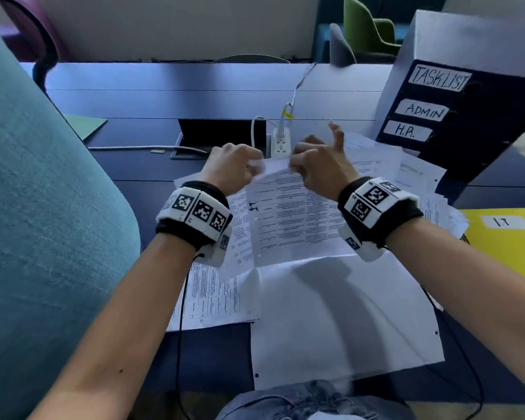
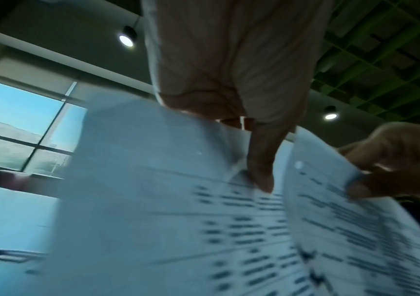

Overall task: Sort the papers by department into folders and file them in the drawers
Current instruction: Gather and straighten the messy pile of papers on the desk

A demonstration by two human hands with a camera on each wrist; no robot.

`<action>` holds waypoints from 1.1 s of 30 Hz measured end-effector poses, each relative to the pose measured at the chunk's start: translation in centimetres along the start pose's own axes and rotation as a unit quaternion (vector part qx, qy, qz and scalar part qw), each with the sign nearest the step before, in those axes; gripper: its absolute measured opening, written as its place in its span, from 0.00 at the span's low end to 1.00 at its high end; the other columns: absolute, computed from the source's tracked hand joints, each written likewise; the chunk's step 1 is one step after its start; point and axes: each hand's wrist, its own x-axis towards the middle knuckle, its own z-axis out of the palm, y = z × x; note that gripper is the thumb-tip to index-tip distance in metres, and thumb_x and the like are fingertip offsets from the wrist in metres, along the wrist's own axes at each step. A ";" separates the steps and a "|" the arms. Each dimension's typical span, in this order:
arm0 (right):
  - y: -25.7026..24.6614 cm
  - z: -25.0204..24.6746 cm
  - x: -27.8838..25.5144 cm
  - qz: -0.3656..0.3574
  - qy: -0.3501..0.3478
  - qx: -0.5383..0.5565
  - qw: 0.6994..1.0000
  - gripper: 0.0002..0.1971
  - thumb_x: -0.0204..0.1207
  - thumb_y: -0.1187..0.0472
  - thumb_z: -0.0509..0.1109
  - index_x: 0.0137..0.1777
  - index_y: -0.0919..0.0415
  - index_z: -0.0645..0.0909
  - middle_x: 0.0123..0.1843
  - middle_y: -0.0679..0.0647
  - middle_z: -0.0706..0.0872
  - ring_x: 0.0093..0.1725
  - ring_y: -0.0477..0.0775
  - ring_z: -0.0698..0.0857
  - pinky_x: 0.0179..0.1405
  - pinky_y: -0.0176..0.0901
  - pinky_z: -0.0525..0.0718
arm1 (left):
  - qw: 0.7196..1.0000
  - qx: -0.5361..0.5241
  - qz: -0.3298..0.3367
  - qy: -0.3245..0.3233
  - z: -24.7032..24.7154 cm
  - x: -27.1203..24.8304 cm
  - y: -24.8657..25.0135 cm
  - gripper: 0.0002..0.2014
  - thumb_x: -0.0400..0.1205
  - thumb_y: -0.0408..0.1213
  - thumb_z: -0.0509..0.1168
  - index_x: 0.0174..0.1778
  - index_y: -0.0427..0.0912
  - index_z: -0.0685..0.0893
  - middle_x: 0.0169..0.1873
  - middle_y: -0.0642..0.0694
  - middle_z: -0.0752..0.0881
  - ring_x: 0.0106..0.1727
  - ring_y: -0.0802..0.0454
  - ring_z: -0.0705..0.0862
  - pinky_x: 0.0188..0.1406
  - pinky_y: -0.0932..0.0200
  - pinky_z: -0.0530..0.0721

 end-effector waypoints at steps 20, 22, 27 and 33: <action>0.7 -3.6 0.4 0.110 0.282 0.390 0.870 0.18 0.70 0.76 0.55 0.41 0.48 0.68 0.34 0.47 0.73 0.33 0.35 0.73 0.33 0.35 0.70 | 0.794 -0.504 -0.195 0.279 -0.8 -4.5 -1.2 0.70 0.41 0.76 0.71 0.75 0.38 0.57 0.74 0.33 0.65 0.71 0.47 0.71 0.61 0.65 0.78; 0.6 -3.5 0.1 0.133 0.303 0.420 0.845 0.14 0.74 0.74 0.54 0.45 0.53 0.68 0.36 0.41 0.71 0.35 0.28 0.75 0.35 0.26 0.72 | 0.777 -0.537 -0.185 0.270 -0.5 -4.6 -1.1 0.64 0.48 0.71 0.75 0.72 0.37 0.58 0.61 0.41 0.81 0.52 0.57 0.79 0.45 0.72 0.79; 0.3 -2.0 -1.5 0.184 0.305 0.544 0.759 0.18 0.74 0.76 0.50 0.57 0.53 0.60 0.47 0.56 0.81 0.39 0.48 0.81 0.34 0.39 0.77 | 0.632 -0.681 -0.193 0.315 -1.1 -4.9 1.4 0.38 0.78 0.67 0.32 0.78 0.48 0.59 0.80 0.41 0.60 0.80 0.47 0.61 0.77 0.53 0.62; 1.1 -0.2 -1.7 0.282 0.310 0.535 0.733 0.13 0.76 0.75 0.52 0.45 0.55 0.68 0.39 0.46 0.76 0.38 0.41 0.76 0.40 0.36 0.75 | 0.716 -0.633 -0.188 0.226 0.8 -6.0 3.4 0.21 0.84 0.56 0.42 0.71 0.55 0.64 0.64 0.58 0.73 0.58 0.66 0.75 0.75 0.57 0.65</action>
